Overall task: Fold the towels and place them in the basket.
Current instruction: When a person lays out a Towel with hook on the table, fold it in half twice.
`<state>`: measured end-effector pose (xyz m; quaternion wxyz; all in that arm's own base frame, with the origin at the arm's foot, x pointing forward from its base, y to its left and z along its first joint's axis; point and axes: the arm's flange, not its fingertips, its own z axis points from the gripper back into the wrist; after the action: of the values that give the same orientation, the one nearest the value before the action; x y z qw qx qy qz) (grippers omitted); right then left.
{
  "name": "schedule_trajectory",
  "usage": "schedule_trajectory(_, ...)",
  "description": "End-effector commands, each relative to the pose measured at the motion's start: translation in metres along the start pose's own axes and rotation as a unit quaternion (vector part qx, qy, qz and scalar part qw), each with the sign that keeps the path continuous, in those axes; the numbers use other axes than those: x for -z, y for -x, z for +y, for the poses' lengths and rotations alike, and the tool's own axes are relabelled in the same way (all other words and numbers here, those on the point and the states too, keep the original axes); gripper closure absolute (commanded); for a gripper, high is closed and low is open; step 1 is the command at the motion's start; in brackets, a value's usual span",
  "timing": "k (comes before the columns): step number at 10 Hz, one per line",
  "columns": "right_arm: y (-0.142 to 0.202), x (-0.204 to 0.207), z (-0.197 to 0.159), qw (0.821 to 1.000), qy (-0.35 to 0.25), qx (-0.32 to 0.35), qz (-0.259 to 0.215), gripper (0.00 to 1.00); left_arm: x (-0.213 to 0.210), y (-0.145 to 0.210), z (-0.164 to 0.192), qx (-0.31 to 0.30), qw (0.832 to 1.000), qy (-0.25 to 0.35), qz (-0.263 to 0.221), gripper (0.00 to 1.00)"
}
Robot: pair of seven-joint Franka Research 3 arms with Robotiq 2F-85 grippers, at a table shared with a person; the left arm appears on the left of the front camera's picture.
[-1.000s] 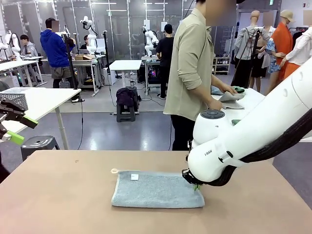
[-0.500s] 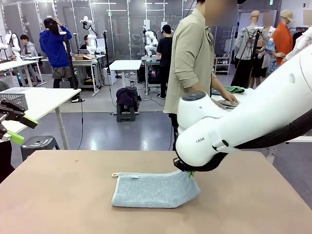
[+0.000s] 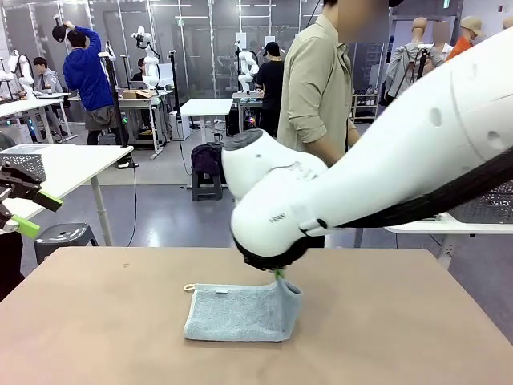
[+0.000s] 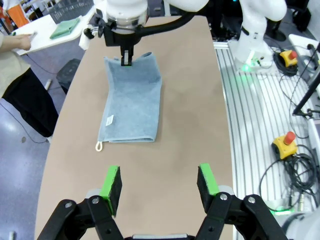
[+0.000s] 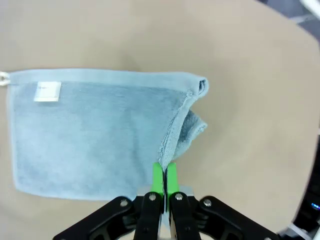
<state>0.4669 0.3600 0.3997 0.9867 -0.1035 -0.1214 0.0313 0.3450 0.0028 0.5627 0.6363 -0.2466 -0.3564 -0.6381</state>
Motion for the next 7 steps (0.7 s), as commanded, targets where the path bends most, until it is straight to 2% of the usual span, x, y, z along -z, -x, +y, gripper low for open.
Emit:
schedule_trajectory(1,-0.014,-0.007,0.034,1.000,-0.009,0.001,0.006,0.97,-0.001,-0.001,0.000,0.010,1.000,0.002,-0.014,0.23)
schedule_trajectory(3,-0.014,-0.015,0.066,1.000,-0.016,-0.012,-0.001,0.97,-0.001,-0.001,0.000,0.010,1.000,0.002,-0.014,0.23)
schedule_trajectory(7,-0.014,-0.029,0.109,0.999,-0.044,0.020,0.000,0.97,-0.001,-0.001,0.000,0.010,1.000,0.002,-0.014,0.23)
